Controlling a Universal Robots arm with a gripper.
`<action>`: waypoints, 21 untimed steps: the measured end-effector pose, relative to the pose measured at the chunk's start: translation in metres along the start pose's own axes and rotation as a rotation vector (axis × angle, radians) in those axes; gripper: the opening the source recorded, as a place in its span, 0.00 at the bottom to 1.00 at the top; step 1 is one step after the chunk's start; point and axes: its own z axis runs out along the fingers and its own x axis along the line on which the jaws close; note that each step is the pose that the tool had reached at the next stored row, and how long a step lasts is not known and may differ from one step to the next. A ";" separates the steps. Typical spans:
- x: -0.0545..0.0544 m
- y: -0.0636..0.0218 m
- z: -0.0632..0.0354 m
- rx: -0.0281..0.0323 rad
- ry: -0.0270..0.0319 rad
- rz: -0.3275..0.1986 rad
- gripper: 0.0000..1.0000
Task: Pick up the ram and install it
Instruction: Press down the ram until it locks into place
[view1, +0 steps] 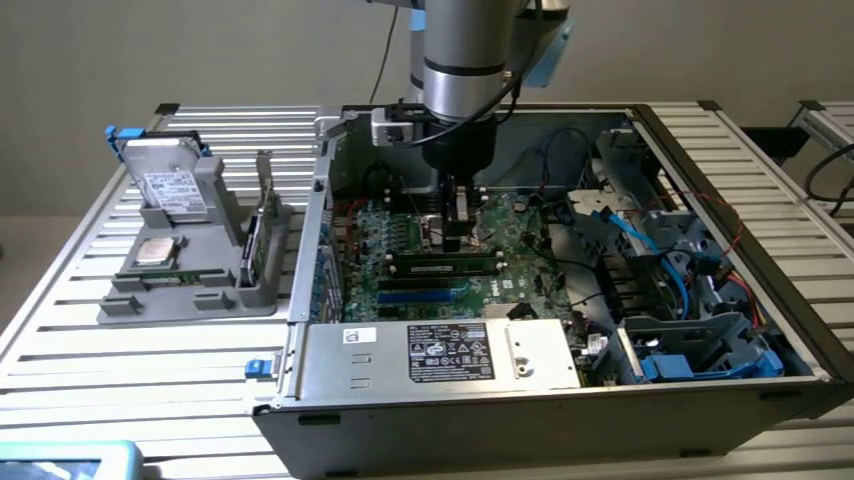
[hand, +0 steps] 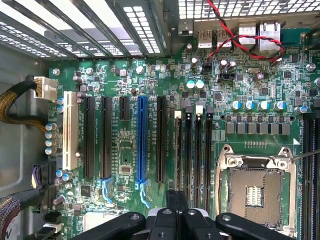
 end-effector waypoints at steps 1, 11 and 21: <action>0.000 0.0000 0.0000 -0.0003 -0.0001 0.002 0.11; 0.000 0.0000 0.0003 -0.0167 -0.0024 0.118 0.11; 0.000 0.0000 0.0008 -0.0303 -0.0070 0.235 0.11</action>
